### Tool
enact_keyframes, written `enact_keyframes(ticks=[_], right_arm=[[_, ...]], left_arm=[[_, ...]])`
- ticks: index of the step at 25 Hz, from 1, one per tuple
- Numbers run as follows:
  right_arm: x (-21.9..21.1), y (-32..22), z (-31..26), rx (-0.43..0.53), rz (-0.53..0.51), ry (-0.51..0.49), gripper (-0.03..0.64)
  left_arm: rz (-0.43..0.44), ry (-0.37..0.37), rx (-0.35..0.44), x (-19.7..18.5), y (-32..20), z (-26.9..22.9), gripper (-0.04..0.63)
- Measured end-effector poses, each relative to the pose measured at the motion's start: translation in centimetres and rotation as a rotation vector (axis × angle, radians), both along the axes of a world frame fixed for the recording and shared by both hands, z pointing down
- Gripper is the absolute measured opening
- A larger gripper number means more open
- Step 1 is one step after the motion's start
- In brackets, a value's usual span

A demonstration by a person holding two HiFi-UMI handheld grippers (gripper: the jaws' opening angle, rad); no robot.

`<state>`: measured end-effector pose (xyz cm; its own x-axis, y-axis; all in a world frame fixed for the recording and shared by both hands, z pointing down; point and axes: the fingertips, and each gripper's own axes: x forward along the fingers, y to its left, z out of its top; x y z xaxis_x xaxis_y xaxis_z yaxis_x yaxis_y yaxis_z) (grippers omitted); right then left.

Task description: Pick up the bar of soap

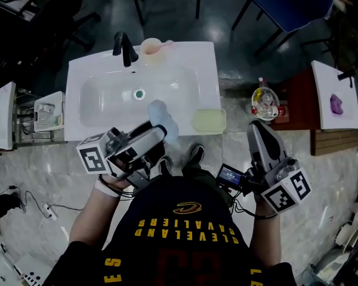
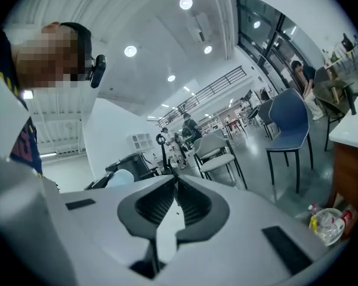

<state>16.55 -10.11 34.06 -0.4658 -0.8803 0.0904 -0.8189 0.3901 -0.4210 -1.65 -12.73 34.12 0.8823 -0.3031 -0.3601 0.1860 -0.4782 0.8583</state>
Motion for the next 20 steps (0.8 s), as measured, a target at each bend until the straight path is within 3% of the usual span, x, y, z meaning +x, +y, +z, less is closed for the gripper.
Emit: enact_keyframes(ticks=[5, 10, 20], right_arm=[[0.2, 0.0, 0.6, -0.018, 0.013, 0.016, 0.032], [0.1, 0.0, 0.6, -0.024, 0.017, 0.014, 0.023], [-0.1, 0.0, 0.9, -0.023, 0.004, 0.020, 0.023]], left_arm=[[0.001, 0.064, 0.028, 0.0, 0.3, -1.2, 0.265], [-0.002, -0.002, 0.033, 0.6, 0.0, -0.5, 0.265], [0.004, -0.016, 0.028, 0.7, 0.0, 0.0, 0.265]])
